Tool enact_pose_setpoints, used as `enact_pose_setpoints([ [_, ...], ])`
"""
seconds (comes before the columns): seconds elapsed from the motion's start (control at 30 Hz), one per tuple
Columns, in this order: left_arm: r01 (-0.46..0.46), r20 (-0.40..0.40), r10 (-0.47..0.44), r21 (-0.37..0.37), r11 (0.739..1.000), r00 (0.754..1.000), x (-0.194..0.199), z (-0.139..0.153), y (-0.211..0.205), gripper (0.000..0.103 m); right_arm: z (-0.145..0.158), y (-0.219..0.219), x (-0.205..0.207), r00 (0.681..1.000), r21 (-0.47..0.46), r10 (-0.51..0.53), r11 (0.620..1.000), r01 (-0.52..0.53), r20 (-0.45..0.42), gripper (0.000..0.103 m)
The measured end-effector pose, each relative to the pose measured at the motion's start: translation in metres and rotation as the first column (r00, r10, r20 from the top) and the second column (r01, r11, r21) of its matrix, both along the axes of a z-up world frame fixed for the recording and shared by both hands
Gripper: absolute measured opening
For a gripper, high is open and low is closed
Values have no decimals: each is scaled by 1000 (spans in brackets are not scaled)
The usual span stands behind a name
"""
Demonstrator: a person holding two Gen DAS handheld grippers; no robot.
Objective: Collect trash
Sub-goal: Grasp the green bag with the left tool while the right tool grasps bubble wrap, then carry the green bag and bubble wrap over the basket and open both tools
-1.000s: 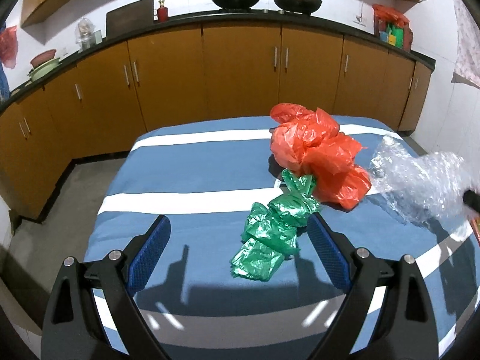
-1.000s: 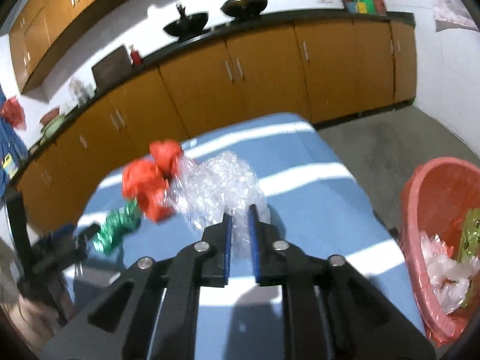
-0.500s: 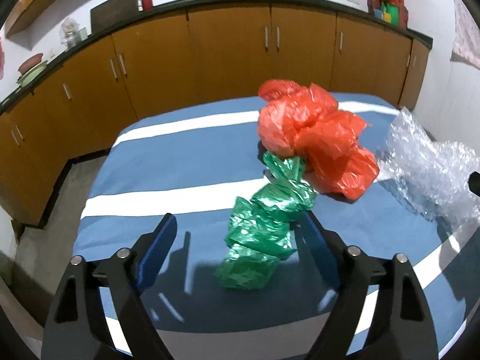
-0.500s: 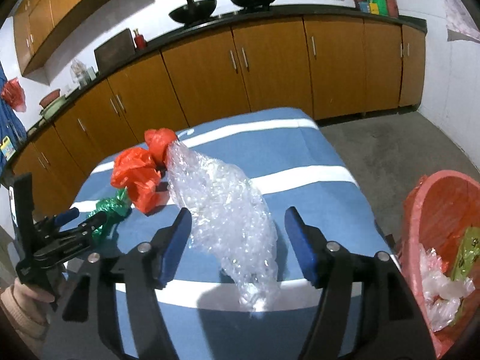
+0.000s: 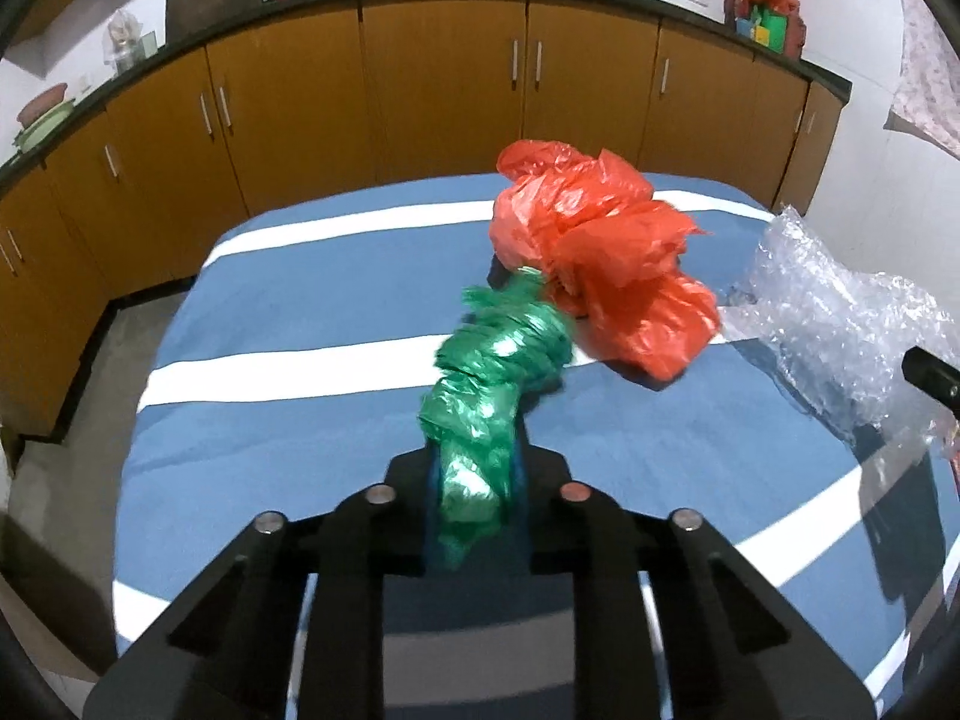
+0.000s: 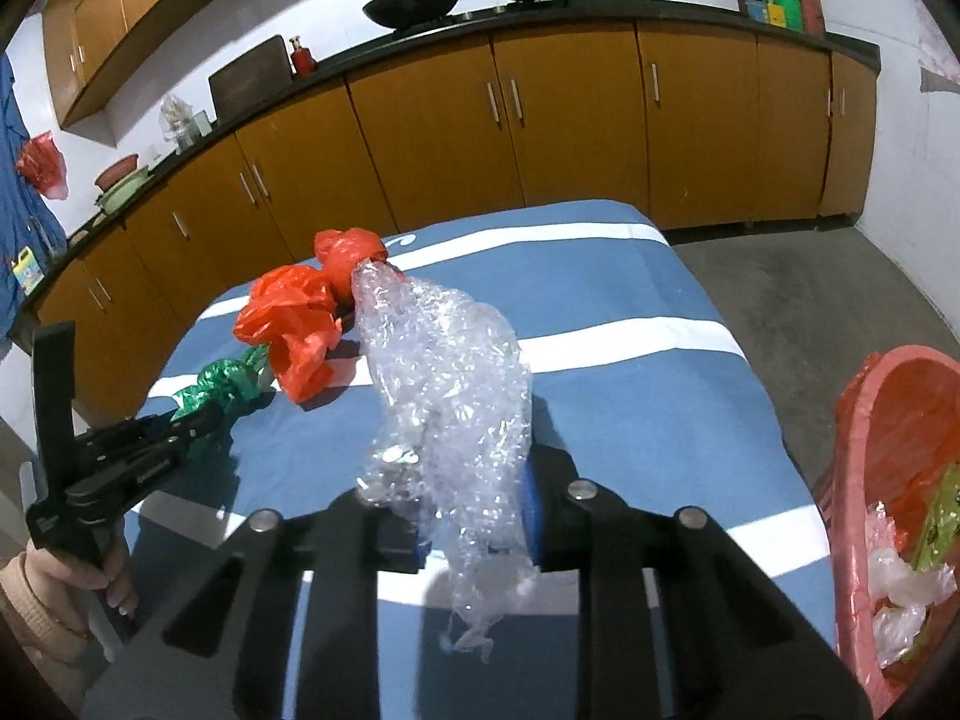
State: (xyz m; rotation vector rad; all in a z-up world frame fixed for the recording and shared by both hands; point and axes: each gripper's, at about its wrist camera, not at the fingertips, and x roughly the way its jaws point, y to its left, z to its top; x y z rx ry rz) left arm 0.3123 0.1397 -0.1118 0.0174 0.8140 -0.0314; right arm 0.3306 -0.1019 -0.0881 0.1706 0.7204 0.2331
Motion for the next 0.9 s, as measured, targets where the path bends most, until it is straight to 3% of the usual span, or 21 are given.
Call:
enact_pose_setpoints([
  [0.17,12,39,-12,12,1000,999,-29,16,1,18,18,-13,-23,999,25,-2,1000,1,34,23],
  [0.4,45,94,-40,-45,998,995,-52,45,-9,17,44,-43,-57,995,40,-52,998,49,84,23],
  [0.63,119,149,-108,-66,991,983,-65,69,-49,14,66,-87,-88,982,49,-145,989,139,124,22],
  [0.9,247,196,-220,-125,961,956,-74,91,-124,14,79,-163,-129,942,55,-300,954,295,147,22],
])
